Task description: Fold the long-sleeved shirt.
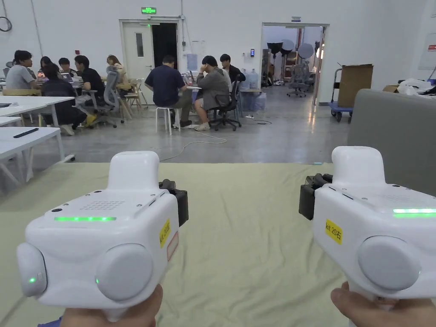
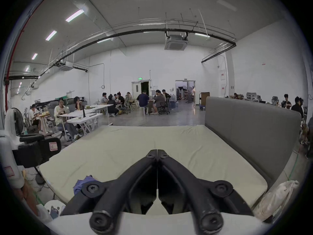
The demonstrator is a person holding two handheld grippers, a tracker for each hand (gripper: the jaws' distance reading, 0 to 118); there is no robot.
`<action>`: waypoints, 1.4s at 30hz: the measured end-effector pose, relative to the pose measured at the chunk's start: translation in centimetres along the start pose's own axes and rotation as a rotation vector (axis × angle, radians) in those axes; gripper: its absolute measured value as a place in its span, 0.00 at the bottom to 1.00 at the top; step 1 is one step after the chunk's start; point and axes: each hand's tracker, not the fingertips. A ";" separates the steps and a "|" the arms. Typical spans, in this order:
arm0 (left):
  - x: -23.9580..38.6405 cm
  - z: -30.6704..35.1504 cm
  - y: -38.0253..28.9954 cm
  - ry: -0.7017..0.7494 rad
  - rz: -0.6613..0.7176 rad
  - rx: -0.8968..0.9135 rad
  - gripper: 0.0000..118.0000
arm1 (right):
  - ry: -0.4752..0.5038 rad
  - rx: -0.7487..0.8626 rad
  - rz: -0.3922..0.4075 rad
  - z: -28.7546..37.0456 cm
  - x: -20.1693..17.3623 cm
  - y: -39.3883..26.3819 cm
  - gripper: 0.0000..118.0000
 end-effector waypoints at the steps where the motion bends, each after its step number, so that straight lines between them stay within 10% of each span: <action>1: -0.7 0.4 0.1 0.023 0.003 0.004 0.03 | 0.008 0.006 0.010 -0.4 -0.9 0.1 0.00; 12: -18.2 10.3 0.9 0.612 0.034 0.026 0.03 | 0.663 -0.006 0.034 -1.2 -18.8 -0.1 0.00; 26: -24.1 -8.3 -14.0 0.294 0.252 -0.467 0.03 | 0.681 -0.157 0.010 -7.3 -14.7 -5.1 0.00; 28: -25.0 -10.6 -16.4 0.238 0.311 -0.473 0.29 | 0.680 -0.172 -0.002 -8.1 -13.6 -5.8 0.00; 29: -25.6 -11.7 -17.2 0.176 0.356 -0.507 0.81 | 0.679 -0.181 -0.001 -8.6 -13.3 -6.1 0.00; 30: -26.2 -13.6 -18.2 0.172 0.397 -0.600 1.00 | 0.674 -0.189 0.000 -9.2 -13.0 -6.4 0.00; 37: -27.0 -20.9 -25.5 0.289 0.251 -0.831 0.93 | 0.626 -0.272 -0.036 -13.1 -10.9 -8.3 0.00; 42: -26.8 -23.2 -28.4 0.311 0.184 -0.884 0.39 | 0.596 -0.289 -0.041 -14.7 -8.8 -8.9 0.00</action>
